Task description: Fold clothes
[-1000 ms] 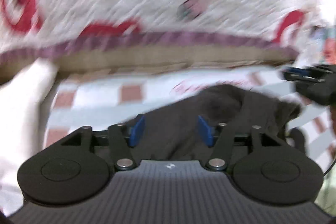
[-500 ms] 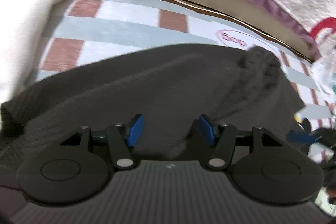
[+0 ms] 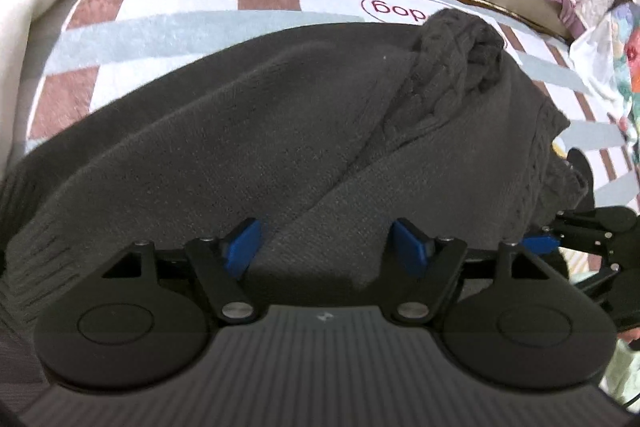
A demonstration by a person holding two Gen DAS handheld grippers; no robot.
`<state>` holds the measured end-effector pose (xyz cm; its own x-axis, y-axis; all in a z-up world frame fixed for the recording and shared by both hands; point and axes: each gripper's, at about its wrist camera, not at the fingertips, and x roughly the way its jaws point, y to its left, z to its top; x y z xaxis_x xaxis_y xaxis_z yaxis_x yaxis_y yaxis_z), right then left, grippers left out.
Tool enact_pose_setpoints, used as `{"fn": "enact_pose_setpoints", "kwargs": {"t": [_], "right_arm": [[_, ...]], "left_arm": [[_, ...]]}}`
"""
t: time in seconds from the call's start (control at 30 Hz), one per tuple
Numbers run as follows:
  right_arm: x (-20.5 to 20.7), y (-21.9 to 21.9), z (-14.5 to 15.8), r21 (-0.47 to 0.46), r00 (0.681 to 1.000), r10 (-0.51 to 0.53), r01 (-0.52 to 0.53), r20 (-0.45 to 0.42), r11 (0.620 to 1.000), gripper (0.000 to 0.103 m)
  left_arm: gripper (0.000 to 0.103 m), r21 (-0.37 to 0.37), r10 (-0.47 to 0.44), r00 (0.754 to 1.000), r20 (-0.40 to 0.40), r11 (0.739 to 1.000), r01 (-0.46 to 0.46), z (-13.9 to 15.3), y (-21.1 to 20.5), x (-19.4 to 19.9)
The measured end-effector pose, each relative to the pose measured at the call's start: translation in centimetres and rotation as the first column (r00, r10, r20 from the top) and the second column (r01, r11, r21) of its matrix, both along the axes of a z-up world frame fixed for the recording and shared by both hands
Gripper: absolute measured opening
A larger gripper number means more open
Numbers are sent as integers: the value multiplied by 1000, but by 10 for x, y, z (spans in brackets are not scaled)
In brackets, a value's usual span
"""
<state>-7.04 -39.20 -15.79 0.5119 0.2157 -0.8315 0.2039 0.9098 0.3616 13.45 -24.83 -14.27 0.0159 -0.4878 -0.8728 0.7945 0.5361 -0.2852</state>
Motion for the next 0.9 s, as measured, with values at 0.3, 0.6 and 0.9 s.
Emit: {"fn": "enact_pose_setpoints", "kwargs": {"t": [0.3, 0.6, 0.9], "right_arm": [[-3, -18, 30, -17, 957, -128, 138, 260, 990, 9], [19, -44, 107, -152, 911, -103, 177, 398, 972, 9], [42, -58, 144, -173, 869, -83, 189, 488, 967, 8]], "left_arm": [[73, -85, -39, 999, -11, 996, 38, 10, 4, 3], [93, -140, -172, 978, 116, 972, 188, 32, -2, -33], [26, -85, -101, 979, 177, 989, 117, 18, -16, -31]]}}
